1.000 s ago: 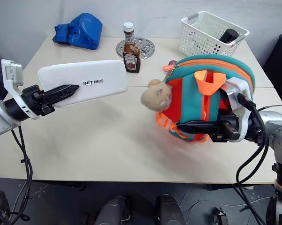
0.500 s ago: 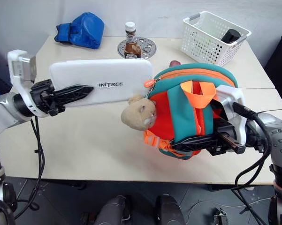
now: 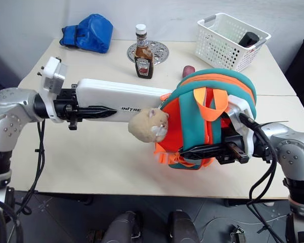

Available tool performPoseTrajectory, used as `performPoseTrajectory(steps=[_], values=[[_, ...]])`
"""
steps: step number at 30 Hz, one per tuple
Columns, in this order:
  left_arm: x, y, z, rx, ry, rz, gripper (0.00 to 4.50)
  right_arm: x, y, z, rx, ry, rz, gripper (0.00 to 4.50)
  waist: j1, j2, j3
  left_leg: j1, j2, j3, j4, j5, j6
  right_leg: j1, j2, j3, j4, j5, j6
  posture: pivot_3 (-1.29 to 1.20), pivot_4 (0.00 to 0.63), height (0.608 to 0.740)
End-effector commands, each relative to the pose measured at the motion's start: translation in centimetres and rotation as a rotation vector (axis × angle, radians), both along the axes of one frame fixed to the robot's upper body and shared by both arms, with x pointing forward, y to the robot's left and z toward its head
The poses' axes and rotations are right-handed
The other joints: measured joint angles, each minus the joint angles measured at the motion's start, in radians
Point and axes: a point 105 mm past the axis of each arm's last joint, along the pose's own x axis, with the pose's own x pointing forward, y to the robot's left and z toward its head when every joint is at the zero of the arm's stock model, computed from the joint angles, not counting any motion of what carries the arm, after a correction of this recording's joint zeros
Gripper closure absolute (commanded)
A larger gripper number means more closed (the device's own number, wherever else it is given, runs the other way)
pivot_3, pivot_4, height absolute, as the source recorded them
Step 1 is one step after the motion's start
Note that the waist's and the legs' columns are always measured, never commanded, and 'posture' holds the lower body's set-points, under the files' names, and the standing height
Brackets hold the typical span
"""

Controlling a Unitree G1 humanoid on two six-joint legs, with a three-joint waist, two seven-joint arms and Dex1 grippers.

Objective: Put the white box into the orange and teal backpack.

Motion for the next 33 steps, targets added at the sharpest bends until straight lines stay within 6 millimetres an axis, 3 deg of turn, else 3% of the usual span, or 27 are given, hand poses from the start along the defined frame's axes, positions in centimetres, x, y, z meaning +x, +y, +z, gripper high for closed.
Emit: performPoseTrajectory(steps=[1,11,16,21,28,33], values=[[-0.4,1.0,0.9,0.079,-0.042,-0.034,3.18,0.3,0.0,0.1,0.003,-0.031,-0.011,4.50,-0.005,0.000,0.000,0.000,0.000,0.001,0.000,0.000,0.000,0.000,0.000,0.000,0.000,0.000,0.000,0.00,0.150,0.740],[-0.6,1.4,0.6,0.227,-0.063,-0.102,3.18,0.3,0.0,-0.2,0.004,-0.036,-0.025,4.50,-0.002,0.000,0.000,-0.001,0.000,0.002,0.000,0.000,0.001,-0.002,0.000,0.001,0.002,0.000,0.000,0.00,0.150,0.740],[1.1,-0.3,1.0,0.179,-0.121,-0.063,3.18,0.3,0.2,-0.1,0.006,-0.039,-0.024,4.50,0.000,0.000,0.000,-0.001,0.000,0.001,0.001,0.000,0.002,-0.002,0.000,0.001,0.003,0.000,0.000,0.00,0.150,0.740],[1.8,-0.3,1.9,0.116,-0.147,-0.032,3.18,-0.3,0.1,-0.4,-0.010,-0.027,0.003,4.50,0.000,0.000,0.000,-0.001,0.000,0.001,0.002,0.000,0.002,-0.002,0.000,0.001,0.004,0.000,0.000,0.00,0.150,0.740],[1.0,-0.1,4.7,-0.024,-0.129,-0.062,3.18,-0.7,0.3,-1.1,-0.029,-0.025,0.018,4.50,-0.002,-0.001,0.000,-0.001,0.000,0.001,0.004,0.000,0.002,-0.002,0.000,0.000,0.004,0.000,0.000,0.00,0.150,0.740],[0.0,-0.8,4.9,-0.051,-0.090,-0.127,3.18,-0.5,0.4,-1.2,-0.032,-0.025,0.018,4.50,-0.003,-0.001,0.000,-0.001,0.001,0.001,0.004,0.000,0.001,-0.002,0.000,0.000,0.005,0.000,0.000,0.00,0.150,0.740]])
